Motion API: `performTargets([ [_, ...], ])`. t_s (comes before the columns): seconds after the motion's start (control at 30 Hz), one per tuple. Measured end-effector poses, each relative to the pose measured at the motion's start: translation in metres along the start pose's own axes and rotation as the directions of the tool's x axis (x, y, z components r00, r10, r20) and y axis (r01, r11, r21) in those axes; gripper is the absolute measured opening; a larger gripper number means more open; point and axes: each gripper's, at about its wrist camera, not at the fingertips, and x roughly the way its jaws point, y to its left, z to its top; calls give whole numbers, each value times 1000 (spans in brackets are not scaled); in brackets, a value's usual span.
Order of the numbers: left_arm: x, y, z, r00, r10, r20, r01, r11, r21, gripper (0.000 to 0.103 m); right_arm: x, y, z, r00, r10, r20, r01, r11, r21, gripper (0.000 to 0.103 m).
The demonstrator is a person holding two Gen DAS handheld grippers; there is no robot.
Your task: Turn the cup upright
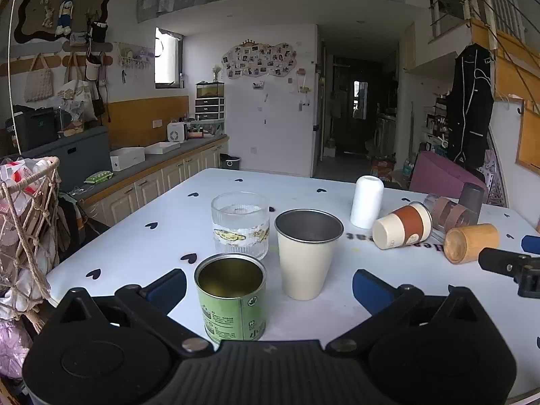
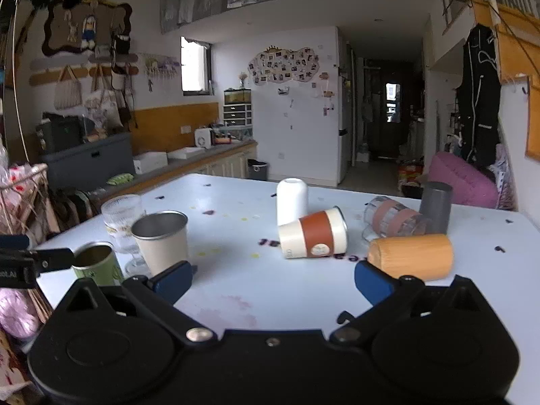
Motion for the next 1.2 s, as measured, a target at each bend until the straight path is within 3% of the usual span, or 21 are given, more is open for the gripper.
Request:
performTargets([
  [0.5, 6, 0, -8, 998, -1, -70, 0, 1000, -20, 103, 9, 9, -1, 998, 9, -56, -11, 999, -41, 103],
  [1.2, 8, -2, -9, 997, -12, -82, 10, 1000, -21, 103, 11, 9, -3, 998, 1, -64, -4, 999, -43, 103],
])
